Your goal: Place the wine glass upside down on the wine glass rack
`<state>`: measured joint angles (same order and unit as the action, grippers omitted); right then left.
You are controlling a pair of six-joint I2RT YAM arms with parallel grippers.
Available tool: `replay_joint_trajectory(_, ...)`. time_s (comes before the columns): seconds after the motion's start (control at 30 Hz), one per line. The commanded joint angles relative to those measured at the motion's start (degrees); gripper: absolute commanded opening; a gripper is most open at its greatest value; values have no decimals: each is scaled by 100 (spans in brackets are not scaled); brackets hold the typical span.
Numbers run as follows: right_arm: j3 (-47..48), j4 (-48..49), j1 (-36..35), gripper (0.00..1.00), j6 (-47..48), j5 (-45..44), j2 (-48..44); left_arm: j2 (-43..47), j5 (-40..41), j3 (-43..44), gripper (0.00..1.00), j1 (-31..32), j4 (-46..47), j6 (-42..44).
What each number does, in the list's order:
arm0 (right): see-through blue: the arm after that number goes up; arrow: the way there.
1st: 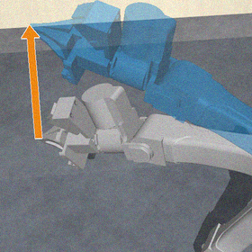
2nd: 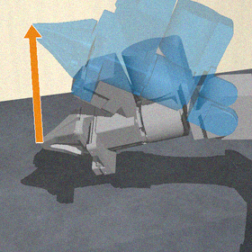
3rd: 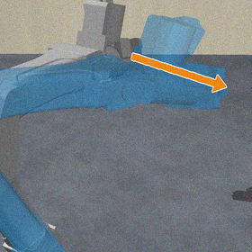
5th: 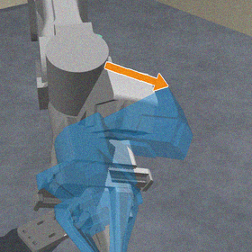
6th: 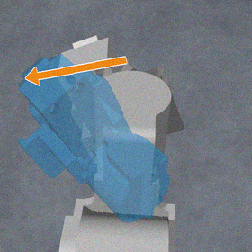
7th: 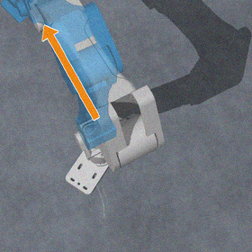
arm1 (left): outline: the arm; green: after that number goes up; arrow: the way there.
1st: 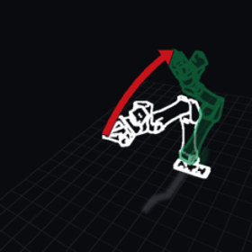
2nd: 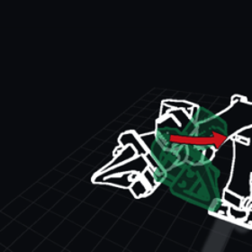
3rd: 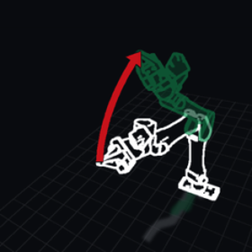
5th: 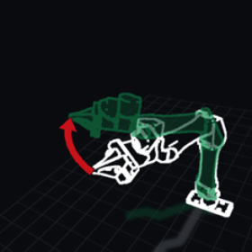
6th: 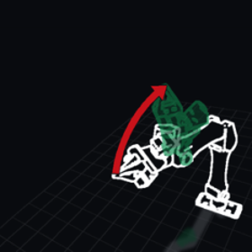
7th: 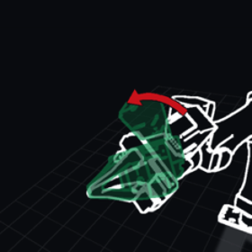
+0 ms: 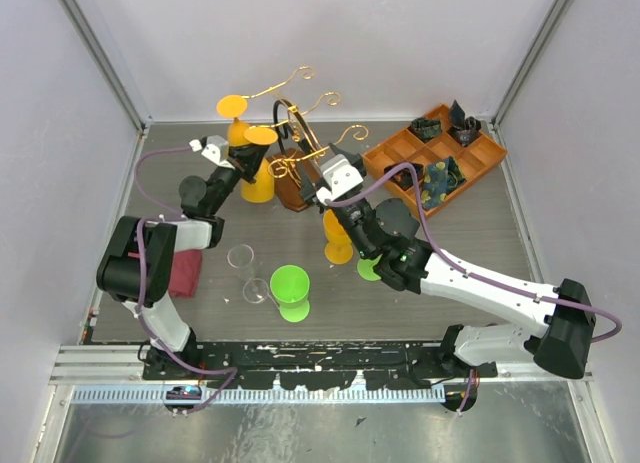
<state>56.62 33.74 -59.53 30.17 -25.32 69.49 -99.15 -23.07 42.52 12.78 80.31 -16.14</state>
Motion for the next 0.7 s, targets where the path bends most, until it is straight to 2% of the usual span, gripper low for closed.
replay_joint_trajectory(0.0,187,84,-17,70,92,-152,-24,-255,233,255,0,64,178,197)
replay_joint_trajectory(0.37,217,13,-22,72,156,-229,44,-596,759,500,0,134,178,392)
replay_joint_trajectory(0.67,217,-33,-16,72,184,-298,65,-629,554,687,0,150,178,264)
